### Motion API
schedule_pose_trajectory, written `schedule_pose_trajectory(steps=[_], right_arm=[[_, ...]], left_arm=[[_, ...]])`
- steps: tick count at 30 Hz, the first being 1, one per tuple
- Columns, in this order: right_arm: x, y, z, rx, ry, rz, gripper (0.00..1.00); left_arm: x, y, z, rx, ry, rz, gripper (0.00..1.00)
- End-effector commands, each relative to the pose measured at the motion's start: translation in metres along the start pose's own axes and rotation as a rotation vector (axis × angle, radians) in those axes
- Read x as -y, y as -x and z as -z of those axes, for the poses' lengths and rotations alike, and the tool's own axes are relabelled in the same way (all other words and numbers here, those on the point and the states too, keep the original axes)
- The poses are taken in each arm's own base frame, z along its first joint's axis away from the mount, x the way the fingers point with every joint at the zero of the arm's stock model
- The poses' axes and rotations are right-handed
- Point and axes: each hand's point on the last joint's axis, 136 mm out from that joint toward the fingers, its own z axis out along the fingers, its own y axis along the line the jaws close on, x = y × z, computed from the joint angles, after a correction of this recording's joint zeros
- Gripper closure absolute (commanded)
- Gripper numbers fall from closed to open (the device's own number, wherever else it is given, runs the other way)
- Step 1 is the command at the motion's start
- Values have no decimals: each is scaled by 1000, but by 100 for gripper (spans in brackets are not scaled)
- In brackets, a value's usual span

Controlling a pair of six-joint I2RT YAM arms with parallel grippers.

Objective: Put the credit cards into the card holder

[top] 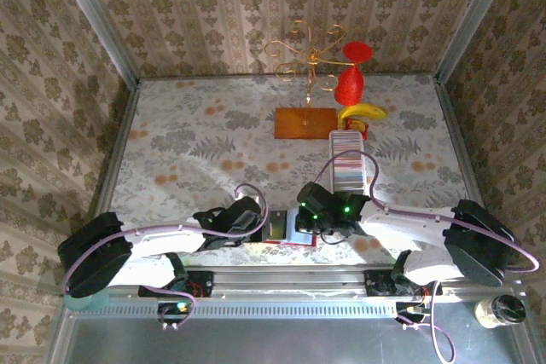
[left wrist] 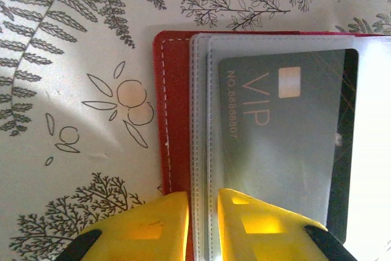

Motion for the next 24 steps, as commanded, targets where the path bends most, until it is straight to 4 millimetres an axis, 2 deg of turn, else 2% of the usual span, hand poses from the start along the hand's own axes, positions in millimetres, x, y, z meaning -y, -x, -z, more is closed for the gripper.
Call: schedule_pose_trajectory(steps=[1,4,6,8,12,15,17,22,24], right_arm=[[10,7,6,42,-32,7,100],[-3,7,2,28,15,6,100],[-11,7,-3,9,36,9,94],[-18,7,-7,-10,51,15,92],[-28,4,-26,-52,67,11,90],[-42,6,-34,-62,111,6,82],[-48,6,-39,-68,128,2,71],[-57,5,-49,-80,157,-16,65],[-58,6,-50,-77,159,-24,59]], left_arm=[[-16,-13,2,-37,61,4,78],[-15,-10,4,-25,57,4,76],[-13,-8,5,-16,54,3,74],[-13,-8,6,-12,48,5,73],[-14,-10,5,-14,43,12,73],[-16,-11,5,-12,43,21,73],[-17,-10,6,-6,45,23,73],[-20,-8,11,12,54,23,73],[-22,-7,14,19,62,21,73]])
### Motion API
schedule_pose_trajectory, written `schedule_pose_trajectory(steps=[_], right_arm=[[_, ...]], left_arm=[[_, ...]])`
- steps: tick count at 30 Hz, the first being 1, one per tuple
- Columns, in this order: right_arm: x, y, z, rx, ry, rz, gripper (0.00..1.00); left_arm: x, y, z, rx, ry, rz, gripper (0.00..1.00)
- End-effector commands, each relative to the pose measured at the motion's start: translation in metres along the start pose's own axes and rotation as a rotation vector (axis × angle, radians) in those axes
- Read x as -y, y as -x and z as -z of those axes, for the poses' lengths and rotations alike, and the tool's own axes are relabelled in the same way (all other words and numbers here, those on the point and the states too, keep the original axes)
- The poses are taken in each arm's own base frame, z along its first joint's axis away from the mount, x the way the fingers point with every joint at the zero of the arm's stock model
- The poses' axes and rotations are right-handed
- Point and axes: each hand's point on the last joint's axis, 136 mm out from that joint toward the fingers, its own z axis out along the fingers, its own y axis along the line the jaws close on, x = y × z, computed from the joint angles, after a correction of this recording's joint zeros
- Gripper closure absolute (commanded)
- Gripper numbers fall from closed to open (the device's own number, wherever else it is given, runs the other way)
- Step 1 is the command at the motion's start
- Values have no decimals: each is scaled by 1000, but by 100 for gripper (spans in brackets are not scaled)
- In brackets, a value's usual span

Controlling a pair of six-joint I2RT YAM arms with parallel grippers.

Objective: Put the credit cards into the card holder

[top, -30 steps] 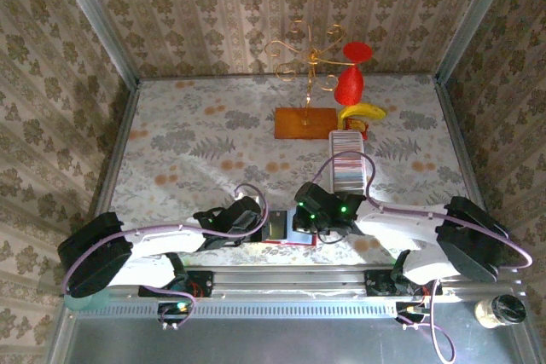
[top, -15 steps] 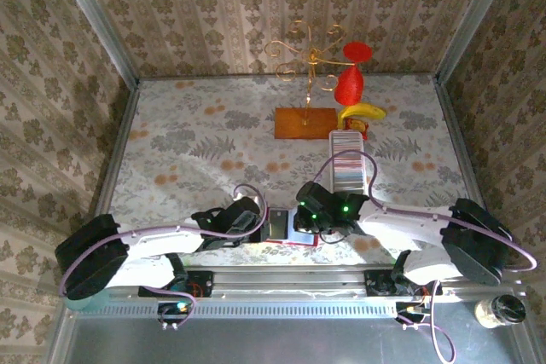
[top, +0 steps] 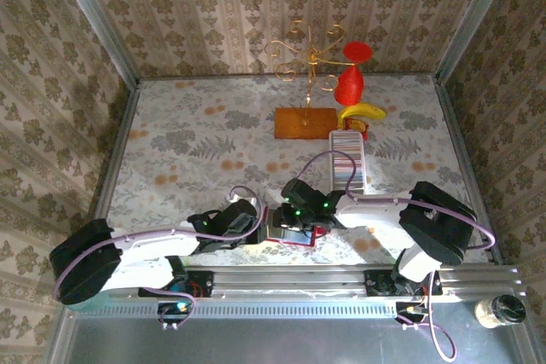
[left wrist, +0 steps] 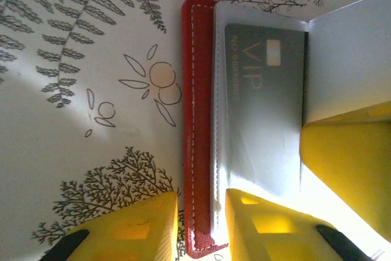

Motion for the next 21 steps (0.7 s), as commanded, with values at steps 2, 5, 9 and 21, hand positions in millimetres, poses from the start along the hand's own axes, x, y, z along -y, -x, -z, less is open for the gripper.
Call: schedule_pose_trajectory(steps=[2,5,9,21], right_arm=[[-20,6,-1,13,57,-17,50],[-24,9,1,29,71,-19,46],[-32,14,5,45,90,-5,42],[-32,51,61,158,71,170,29]], left_arm=[[-18,-4,5,6,61,7,72],[-22,-3,7,7,78,6,72],[-32,2,12,28,117,18,71],[-30,27,28,60,98,-11,61]])
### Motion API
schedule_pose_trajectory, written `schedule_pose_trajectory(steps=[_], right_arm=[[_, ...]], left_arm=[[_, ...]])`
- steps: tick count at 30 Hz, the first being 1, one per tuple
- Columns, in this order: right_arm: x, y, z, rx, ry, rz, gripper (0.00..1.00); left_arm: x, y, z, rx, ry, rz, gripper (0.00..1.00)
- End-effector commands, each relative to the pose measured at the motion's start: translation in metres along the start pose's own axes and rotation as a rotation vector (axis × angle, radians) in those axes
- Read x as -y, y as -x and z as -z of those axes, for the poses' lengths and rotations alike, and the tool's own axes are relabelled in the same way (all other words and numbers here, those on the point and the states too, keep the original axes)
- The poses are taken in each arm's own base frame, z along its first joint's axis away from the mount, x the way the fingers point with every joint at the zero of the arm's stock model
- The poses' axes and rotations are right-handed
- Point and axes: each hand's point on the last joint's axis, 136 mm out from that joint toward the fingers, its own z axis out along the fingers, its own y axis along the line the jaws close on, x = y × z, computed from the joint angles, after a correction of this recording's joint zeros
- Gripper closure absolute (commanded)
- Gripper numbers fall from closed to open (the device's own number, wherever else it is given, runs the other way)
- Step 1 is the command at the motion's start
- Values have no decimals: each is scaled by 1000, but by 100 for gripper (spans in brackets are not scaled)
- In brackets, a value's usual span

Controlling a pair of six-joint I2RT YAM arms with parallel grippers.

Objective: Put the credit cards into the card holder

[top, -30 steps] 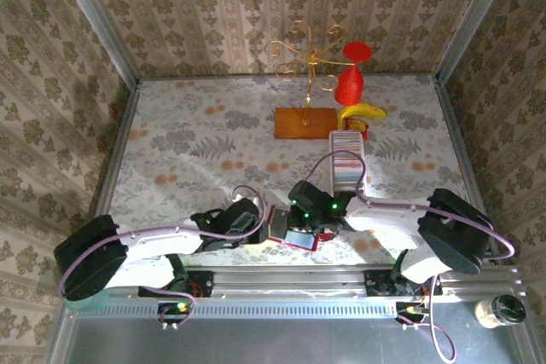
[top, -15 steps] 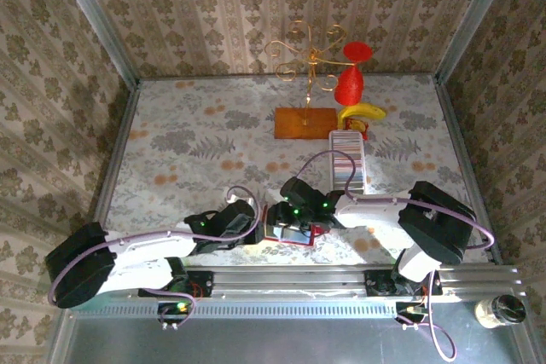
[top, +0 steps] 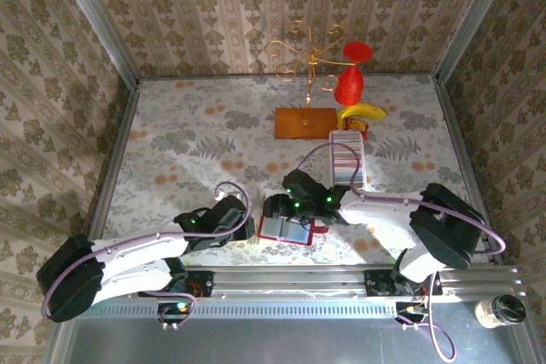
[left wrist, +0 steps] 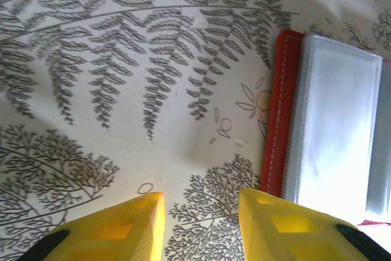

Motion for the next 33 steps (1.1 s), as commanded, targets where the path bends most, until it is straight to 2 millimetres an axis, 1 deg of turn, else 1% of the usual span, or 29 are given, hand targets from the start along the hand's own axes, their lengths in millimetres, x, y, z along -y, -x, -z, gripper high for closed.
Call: schedule_pose_trajectory(steps=[1,3,5,6,8,9,10,11,12,13,14,16,17,21,23,25,27,29,33], right_arm=[[-1,27,36,87,-27,166,28],[0,42,59,145,-37,311,27],[-3,54,80,199,-41,519,26],[-5,56,91,221,-43,660,26],[-3,54,107,243,-74,966,25],[2,53,111,243,-101,1064,19],[13,53,114,239,-161,1175,10],[26,55,117,220,-218,1261,7],[37,60,119,200,-271,1314,7],[51,65,123,164,-312,1334,7],[60,68,127,124,-310,1346,7],[72,60,131,37,-248,1399,10],[81,58,130,-3,-247,1434,10],[111,62,123,-127,-339,1561,8],[128,59,118,-228,-360,1628,8],[141,60,114,-281,-389,1679,7],[147,64,111,-293,-397,1722,6],[151,76,109,-262,-427,1747,4],[156,92,104,-244,-473,1797,4]], left_arm=[[17,12,7,2,-57,-63,59],[29,15,7,-9,-93,-89,57],[43,16,5,-32,-143,-122,54],[47,16,4,-38,-158,-130,54],[57,16,0,-52,-187,-149,53],[58,17,-2,-56,-188,-151,53],[59,17,-4,-57,-187,-152,53],[59,16,-7,-61,-188,-148,53],[59,16,-9,-62,-190,-144,53],[59,15,-12,-67,-188,-140,53],[58,14,-15,-72,-185,-138,53],[59,12,-18,-83,-185,-141,53],[60,11,-19,-87,-184,-141,53],[63,4,-21,-87,-188,-148,54],[64,-2,-22,-91,-188,-144,54],[66,-6,-22,-94,-192,-146,54],[66,-9,-22,-93,-186,-145,53],[65,-11,-22,-94,-185,-135,54],[69,-12,-17,-84,-197,-126,54]])
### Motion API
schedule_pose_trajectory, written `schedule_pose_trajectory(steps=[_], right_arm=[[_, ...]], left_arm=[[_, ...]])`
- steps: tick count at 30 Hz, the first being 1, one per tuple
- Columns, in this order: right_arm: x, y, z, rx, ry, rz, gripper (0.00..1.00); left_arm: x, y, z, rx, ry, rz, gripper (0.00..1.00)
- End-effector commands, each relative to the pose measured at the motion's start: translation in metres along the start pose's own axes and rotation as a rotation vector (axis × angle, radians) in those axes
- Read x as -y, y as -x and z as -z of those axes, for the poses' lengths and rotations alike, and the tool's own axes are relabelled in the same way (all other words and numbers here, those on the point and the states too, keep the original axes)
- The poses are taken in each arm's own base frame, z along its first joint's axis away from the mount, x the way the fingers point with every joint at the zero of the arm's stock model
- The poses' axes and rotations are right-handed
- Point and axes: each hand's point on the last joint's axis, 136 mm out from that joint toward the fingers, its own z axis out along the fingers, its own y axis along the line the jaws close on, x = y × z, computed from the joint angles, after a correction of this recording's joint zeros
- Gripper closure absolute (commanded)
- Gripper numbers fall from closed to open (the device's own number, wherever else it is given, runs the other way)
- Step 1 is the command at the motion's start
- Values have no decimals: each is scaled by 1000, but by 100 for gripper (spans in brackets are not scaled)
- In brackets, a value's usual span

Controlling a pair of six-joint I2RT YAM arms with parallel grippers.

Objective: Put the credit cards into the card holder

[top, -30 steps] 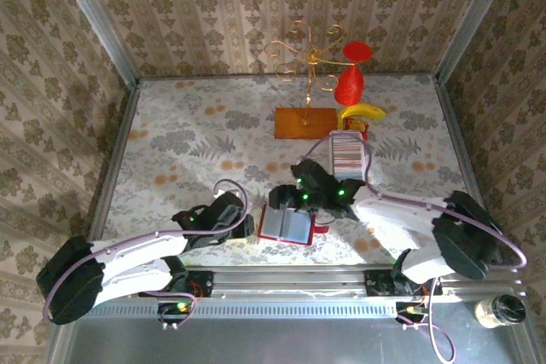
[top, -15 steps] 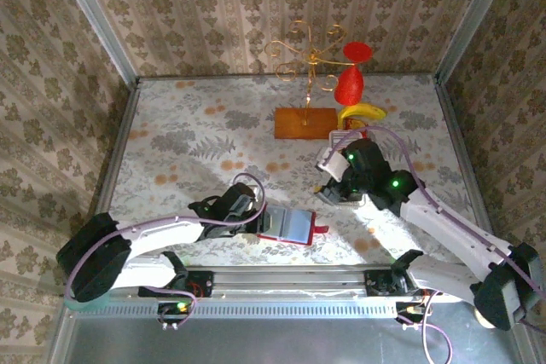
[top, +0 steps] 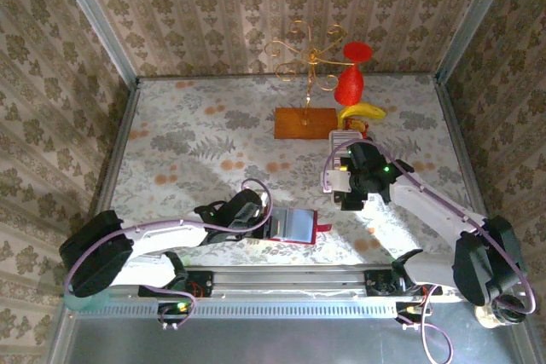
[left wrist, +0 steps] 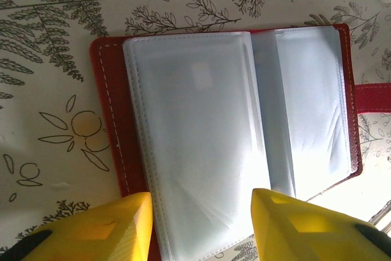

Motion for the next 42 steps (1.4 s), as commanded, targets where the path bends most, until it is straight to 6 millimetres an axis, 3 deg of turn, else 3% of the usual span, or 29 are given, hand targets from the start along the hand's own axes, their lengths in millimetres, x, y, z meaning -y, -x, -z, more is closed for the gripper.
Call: schedule_pose_trajectory(steps=[1,14,18,28,42], right_arm=[[10,-8,-10,-35,-33,112,4],[4,-25,-41,-109,29,184,7],[6,-27,-41,-122,12,197,12],[2,-27,-18,-128,-20,224,43],[0,-22,-8,-125,-36,235,69]], left_arm=[[1,-2,4,23,-3,20,53],[-5,1,21,68,31,18,52],[-6,1,22,64,39,15,52],[-4,2,23,65,30,9,52],[-2,3,23,66,26,8,52]])
